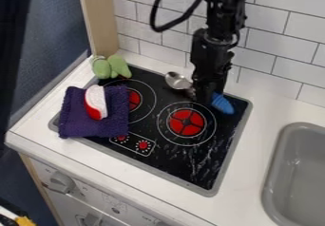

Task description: Moved the blue spoon to the top right of the stove

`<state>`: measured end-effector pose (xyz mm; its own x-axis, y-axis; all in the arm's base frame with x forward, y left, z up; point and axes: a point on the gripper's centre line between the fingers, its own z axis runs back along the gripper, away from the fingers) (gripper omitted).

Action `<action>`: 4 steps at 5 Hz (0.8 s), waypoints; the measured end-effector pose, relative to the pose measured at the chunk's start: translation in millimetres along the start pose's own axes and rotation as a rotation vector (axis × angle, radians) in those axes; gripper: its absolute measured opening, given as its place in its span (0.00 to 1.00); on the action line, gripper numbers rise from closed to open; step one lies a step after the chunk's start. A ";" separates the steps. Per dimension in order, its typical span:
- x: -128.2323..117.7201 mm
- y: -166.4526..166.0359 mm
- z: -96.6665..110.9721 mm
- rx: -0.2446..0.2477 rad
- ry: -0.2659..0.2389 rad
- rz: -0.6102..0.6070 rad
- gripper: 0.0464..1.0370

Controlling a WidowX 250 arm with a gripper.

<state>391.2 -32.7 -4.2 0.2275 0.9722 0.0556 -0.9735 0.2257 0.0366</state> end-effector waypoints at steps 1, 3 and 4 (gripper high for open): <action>-0.9 -8.3 -4.1 -0.014 -0.043 -0.026 0.34; 0.7 -8.0 -6.1 -0.001 -0.045 -0.033 0.72; 4.1 -3.5 -6.2 0.024 -0.026 -0.019 0.94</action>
<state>395.4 -29.1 -10.3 0.2465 0.9658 0.0809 -0.9683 0.2420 0.0615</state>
